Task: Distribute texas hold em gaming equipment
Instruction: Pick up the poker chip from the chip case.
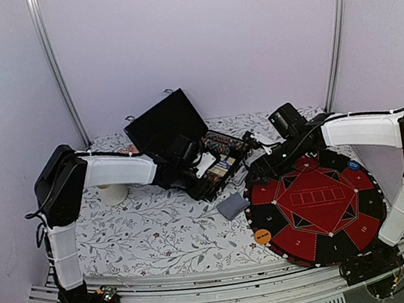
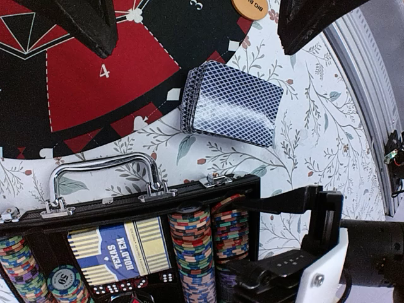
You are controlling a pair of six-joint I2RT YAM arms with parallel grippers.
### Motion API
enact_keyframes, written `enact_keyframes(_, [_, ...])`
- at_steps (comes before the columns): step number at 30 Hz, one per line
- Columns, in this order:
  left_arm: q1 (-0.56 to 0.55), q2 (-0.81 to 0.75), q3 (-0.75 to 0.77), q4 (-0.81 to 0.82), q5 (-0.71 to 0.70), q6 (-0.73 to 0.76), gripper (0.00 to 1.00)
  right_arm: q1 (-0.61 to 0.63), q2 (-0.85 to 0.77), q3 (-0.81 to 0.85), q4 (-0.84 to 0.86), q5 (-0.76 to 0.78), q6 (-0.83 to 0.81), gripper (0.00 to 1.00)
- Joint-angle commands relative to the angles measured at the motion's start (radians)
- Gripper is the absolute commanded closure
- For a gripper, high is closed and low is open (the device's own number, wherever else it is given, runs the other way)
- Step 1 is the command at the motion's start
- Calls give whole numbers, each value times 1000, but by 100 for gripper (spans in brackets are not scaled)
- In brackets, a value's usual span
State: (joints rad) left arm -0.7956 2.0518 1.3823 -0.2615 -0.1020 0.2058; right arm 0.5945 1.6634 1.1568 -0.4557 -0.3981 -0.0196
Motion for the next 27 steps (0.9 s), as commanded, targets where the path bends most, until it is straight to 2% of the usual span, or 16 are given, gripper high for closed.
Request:
enact_keyframes(1, [20, 54, 49, -52, 25, -11, 30, -1, -38, -18, -7, 10, -5, 10])
enact_keyframes(8, [34, 79, 66, -102, -5, -15, 30, -2, -41, -23, -5, 12, -5, 10])
enact_keyframes(15, [38, 57, 8, -123, 45, -25, 28, -1, -36, -23, -5, 8, -3, 10])
enact_keyframes(23, [46, 34, -6, -144, 58, -33, 53, -1, -32, -15, -7, 10, -3, 10])
enact_keyframes(27, [47, 10, -2, -145, 88, -32, 57, -1, -29, -4, -14, 10, -5, 10])
